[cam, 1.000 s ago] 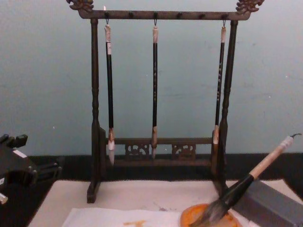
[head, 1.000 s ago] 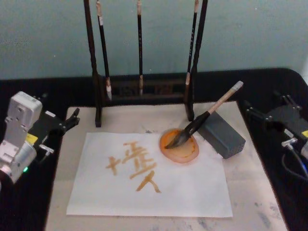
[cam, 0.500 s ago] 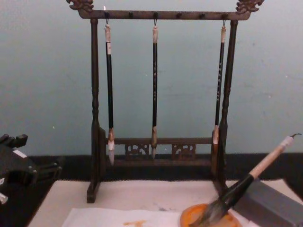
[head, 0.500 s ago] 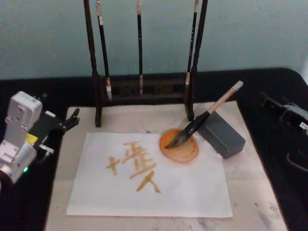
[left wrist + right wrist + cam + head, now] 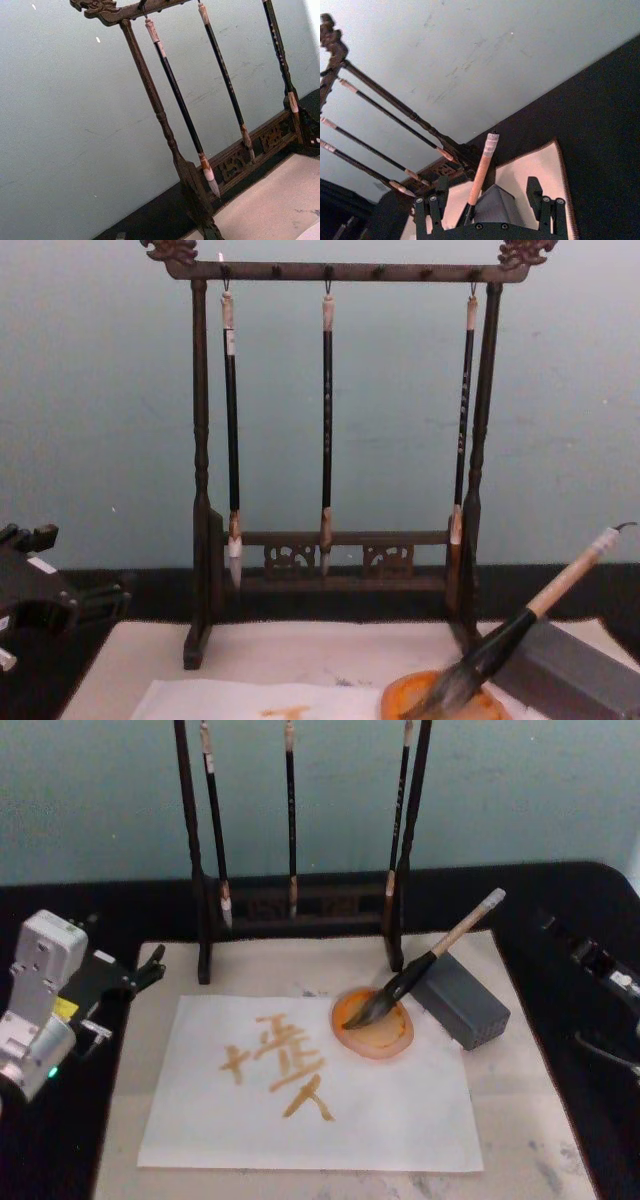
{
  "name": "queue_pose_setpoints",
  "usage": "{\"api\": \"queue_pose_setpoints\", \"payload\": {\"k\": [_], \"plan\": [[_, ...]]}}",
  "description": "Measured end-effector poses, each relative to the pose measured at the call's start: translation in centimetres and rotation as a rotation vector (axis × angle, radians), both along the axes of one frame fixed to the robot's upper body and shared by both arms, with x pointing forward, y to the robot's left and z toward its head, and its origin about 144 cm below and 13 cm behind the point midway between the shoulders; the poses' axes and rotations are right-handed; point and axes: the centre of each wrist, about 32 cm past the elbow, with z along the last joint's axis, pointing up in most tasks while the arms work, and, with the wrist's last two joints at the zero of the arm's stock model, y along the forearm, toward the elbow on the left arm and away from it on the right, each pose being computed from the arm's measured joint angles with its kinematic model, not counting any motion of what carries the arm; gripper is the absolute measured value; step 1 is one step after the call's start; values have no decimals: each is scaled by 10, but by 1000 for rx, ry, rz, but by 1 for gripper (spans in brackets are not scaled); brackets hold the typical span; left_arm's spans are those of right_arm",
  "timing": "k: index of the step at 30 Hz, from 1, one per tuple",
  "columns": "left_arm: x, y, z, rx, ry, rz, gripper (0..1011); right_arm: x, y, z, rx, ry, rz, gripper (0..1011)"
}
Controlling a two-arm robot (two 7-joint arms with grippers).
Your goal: Pick up the brush from the inkstone, write on the paper, then place the brush back to its original position.
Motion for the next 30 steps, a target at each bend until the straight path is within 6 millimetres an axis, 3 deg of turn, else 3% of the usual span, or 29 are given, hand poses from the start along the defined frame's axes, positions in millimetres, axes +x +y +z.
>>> {"api": "queue_pose_setpoints", "payload": {"k": [20, 30], "plan": [[0, 0, 0, 0, 0, 0, 1010, 45, 43, -19, 151, 17, 2, 1000], [0, 0, 0, 0, 0, 0, 1009, 60, 53, -26, 158, 41, -15, 1000]]}}
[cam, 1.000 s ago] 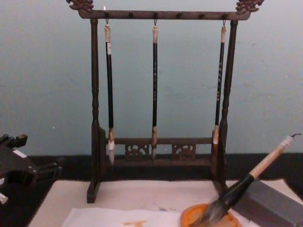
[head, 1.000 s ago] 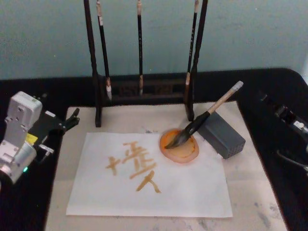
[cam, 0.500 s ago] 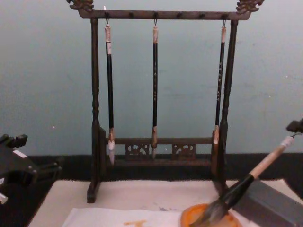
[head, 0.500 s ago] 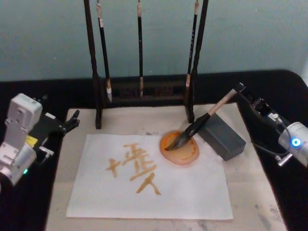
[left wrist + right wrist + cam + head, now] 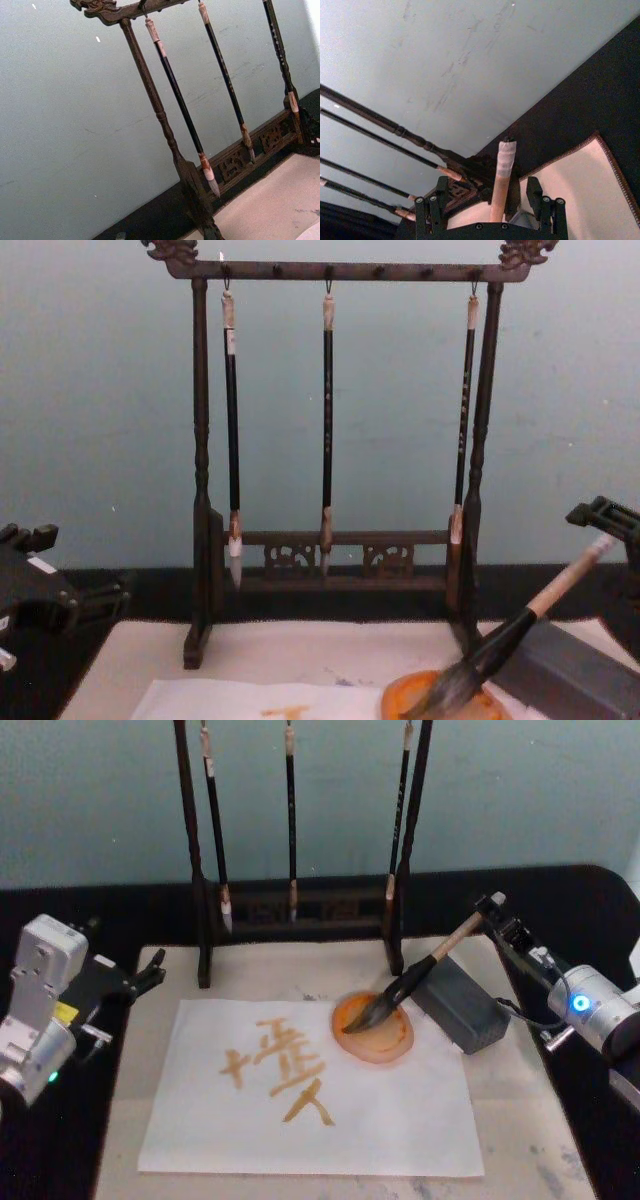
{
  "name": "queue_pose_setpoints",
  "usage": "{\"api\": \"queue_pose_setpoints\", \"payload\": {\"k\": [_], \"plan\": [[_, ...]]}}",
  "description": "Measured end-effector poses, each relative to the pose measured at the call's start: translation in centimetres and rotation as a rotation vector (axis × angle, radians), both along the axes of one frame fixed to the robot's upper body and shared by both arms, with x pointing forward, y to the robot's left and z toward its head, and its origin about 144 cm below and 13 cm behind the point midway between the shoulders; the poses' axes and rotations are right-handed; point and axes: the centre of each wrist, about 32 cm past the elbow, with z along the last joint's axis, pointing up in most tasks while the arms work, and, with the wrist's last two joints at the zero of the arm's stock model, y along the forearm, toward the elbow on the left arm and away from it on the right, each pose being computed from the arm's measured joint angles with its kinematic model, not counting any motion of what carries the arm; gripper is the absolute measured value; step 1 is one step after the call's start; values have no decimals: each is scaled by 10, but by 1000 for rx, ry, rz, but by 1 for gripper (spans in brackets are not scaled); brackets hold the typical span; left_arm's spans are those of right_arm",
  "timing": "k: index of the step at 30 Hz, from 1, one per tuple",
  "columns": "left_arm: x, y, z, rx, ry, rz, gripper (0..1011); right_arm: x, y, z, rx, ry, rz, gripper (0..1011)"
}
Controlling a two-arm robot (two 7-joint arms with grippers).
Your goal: Pick up the brush from the inkstone, write on the paper, then place the brush back to its original position.
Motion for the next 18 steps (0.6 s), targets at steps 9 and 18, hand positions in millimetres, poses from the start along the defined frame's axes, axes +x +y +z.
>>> {"api": "queue_pose_setpoints", "payload": {"k": [9, 18], "plan": [[0, 0, 0, 0, 0, 0, 1009, 15, 5, -5, -3, 6, 7, 1000], [0, 0, 0, 0, 0, 0, 1010, 18, 6, -7, -11, 4, 14, 1000]]}}
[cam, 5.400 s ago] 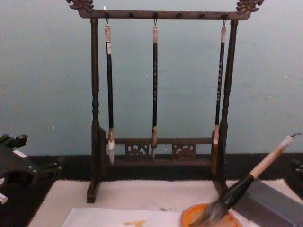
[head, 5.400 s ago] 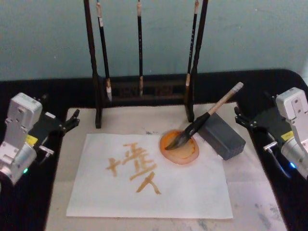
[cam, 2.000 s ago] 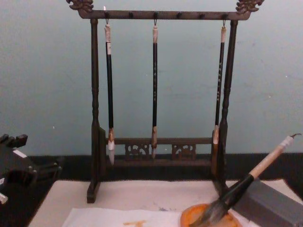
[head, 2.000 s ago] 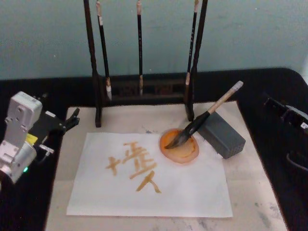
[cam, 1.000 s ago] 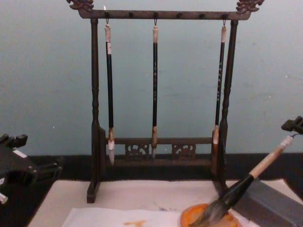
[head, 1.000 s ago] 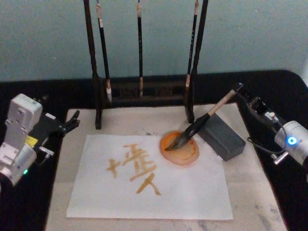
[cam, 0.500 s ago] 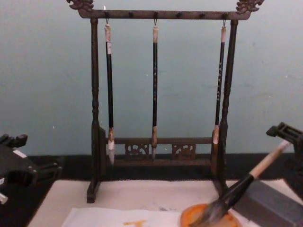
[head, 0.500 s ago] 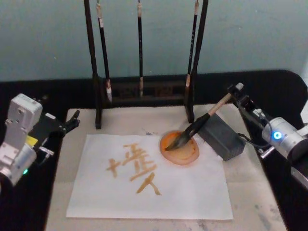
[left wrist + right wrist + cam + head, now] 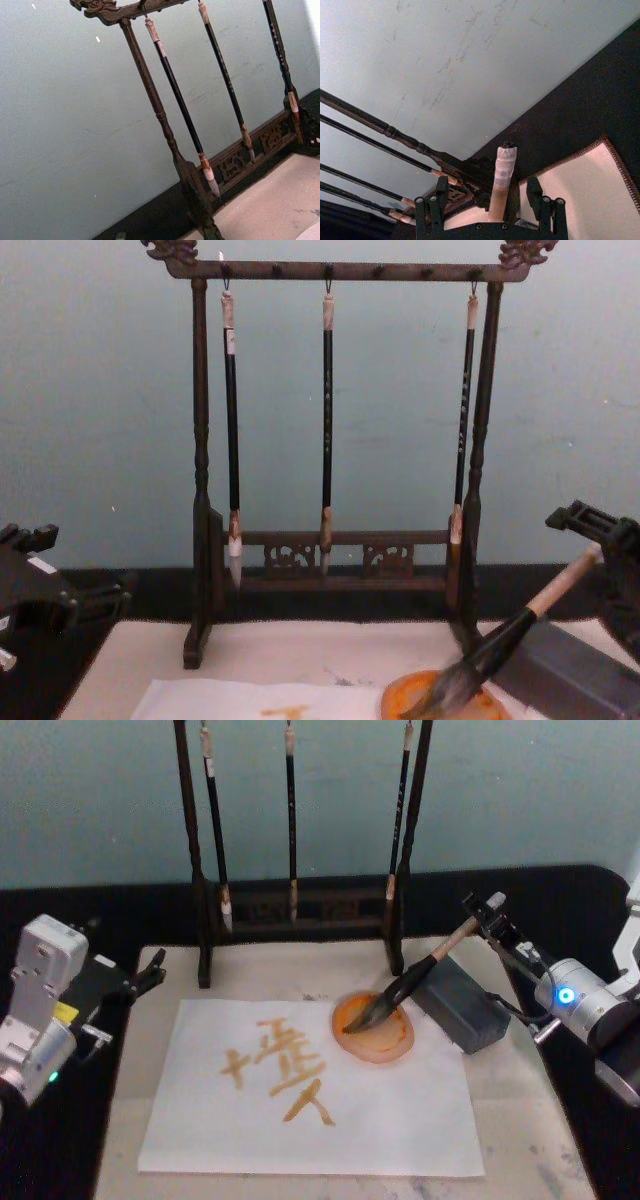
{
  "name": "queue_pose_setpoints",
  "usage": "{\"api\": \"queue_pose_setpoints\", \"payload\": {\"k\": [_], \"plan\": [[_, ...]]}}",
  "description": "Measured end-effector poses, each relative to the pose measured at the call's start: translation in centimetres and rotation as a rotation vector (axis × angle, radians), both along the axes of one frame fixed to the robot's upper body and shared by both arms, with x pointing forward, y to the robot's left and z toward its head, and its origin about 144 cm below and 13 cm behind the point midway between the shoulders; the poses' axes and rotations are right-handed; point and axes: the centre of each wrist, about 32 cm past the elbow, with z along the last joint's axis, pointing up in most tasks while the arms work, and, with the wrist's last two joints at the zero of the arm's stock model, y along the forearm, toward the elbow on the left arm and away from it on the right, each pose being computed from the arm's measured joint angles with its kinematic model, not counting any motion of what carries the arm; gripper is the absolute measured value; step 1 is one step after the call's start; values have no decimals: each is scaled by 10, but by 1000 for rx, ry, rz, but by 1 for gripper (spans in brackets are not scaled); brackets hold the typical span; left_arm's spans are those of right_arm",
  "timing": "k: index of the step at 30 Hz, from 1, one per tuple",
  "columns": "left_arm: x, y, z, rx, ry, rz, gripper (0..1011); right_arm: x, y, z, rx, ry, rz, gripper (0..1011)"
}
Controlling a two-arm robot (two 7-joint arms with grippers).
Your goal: Pick up the brush from the inkstone, write on the paper, then place the brush back to its original position.
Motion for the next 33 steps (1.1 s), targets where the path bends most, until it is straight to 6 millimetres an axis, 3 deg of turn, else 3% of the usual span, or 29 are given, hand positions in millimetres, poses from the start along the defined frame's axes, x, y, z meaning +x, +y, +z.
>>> {"api": "queue_pose_setpoints", "payload": {"k": [3, 9, 18, 19, 25, 30, 33], "plan": [[0, 0, 0, 0, 0, 0, 1010, 0, 0, 0, 1, 0, 0, 995], [0, 0, 0, 0, 0, 0, 1010, -1, 0, 0, 2, 0, -1, 874], [0, 0, 0, 0, 0, 0, 1010, -1, 0, 0, 2, -1, 0, 619], [0, 0, 0, 0, 0, 0, 1010, -1, 0, 0, 2, -1, 0, 548], [0, 0, 0, 0, 0, 0, 1010, -1, 0, 0, 2, 0, -1, 383], [0, 0, 0, 0, 0, 0, 1010, -1, 0, 0, 2, 0, -1, 184], [0, 0, 0, 0, 0, 0, 1010, -1, 0, 1, 3, 0, -1, 162]]}}
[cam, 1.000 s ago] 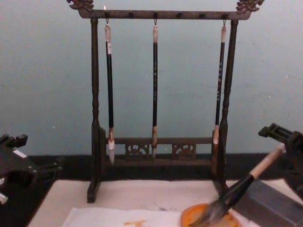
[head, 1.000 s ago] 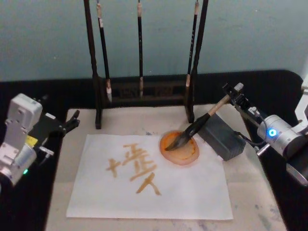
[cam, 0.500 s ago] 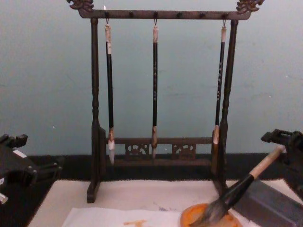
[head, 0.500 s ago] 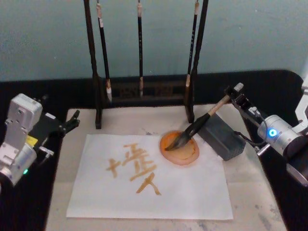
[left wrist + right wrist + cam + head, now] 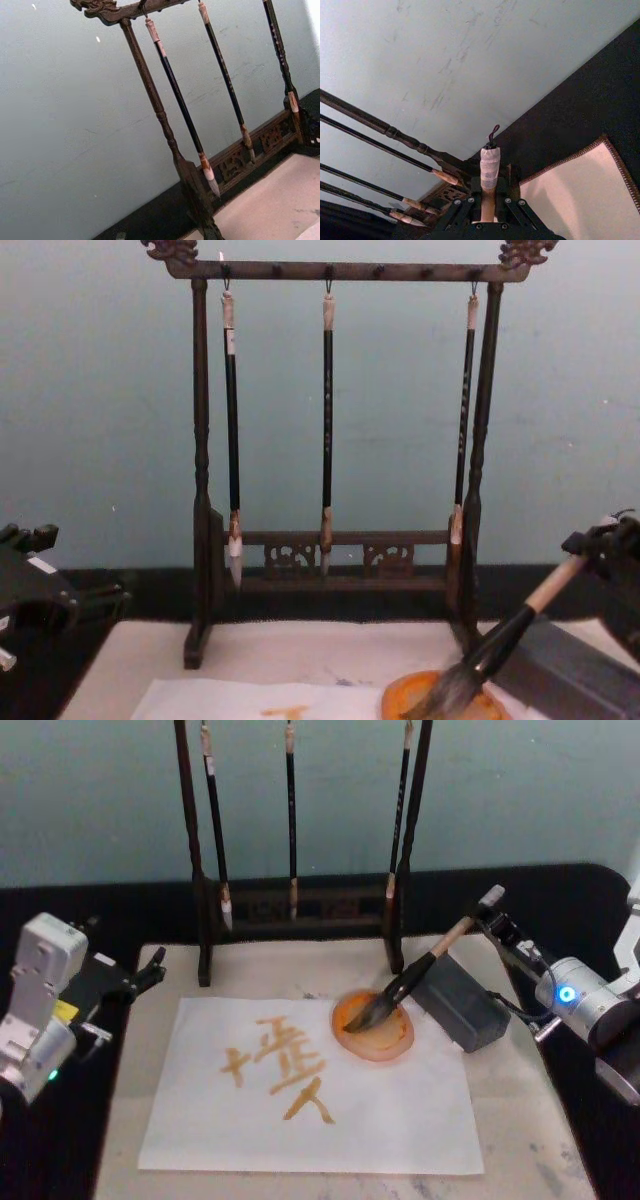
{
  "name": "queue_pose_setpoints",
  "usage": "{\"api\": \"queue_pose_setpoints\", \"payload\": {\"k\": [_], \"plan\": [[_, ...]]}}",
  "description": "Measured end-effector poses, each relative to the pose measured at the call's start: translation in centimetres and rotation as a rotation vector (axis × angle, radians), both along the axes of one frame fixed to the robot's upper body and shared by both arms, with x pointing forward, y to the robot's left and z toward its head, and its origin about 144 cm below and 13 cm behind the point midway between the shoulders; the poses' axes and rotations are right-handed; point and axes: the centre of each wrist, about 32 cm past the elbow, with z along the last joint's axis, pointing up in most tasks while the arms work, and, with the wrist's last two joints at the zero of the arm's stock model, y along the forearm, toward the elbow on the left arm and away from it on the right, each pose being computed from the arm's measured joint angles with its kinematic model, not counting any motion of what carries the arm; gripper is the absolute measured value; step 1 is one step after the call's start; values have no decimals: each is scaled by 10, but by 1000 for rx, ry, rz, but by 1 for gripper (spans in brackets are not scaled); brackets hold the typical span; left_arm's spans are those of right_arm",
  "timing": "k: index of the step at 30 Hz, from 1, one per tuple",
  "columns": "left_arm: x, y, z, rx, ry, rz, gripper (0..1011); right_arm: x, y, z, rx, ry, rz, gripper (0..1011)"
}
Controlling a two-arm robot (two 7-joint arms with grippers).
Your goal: Pick up the brush from the inkstone, write on the paper, then place the brush back to its original position.
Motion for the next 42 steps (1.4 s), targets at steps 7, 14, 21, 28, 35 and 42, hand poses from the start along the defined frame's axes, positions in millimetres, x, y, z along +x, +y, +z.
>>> {"api": "queue_pose_setpoints", "payload": {"k": [7, 14, 21, 28, 35, 42], "plan": [[0, 0, 0, 0, 0, 0, 1010, 0, 0, 0, 0, 0, 0, 161], [0, 0, 0, 0, 0, 0, 1009, 0, 0, 0, -1, 0, 3, 162], [0, 0, 0, 0, 0, 0, 1010, 1, 1, 5, 5, 4, 20, 161], [0, 0, 0, 0, 0, 0, 1010, 2, 2, 15, 2, -3, 25, 161], [0, 0, 0, 0, 0, 0, 1010, 5, 4, 30, -13, -37, 38, 161], [0, 0, 0, 0, 0, 0, 1010, 2, 12, 50, -53, -121, 90, 161]]}}
